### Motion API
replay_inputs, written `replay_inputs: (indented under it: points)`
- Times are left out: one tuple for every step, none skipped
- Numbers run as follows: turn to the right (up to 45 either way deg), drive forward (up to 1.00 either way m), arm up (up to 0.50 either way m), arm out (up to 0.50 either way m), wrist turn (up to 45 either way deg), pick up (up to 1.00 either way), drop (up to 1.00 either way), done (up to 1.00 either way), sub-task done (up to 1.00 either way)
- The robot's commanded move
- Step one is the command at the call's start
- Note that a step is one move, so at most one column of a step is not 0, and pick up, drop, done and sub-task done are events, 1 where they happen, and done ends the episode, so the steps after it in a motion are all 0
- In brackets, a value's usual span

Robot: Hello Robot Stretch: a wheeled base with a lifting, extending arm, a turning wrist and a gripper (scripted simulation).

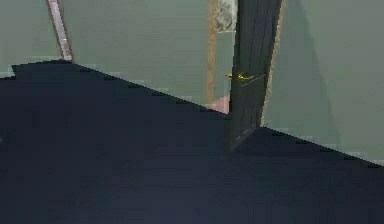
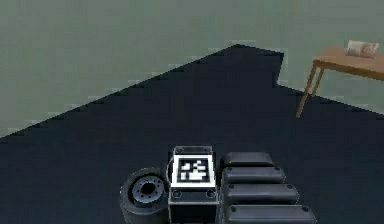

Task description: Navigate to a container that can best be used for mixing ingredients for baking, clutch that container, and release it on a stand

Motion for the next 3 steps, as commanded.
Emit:
replay_inputs:
  points:
    - [-36.0, 0.0, 0.0, 0.0, 0.0, 0.0, 0.0, 0.0, 0.0]
    - [0.0, 0.2, 0.0, 0.0, 0.0, 0.0, 0.0, 0.0, 0.0]
    - [45.0, 0.0, 0.0, 0.0, 0.0, 0.0, 0.0, 0.0, 0.0]
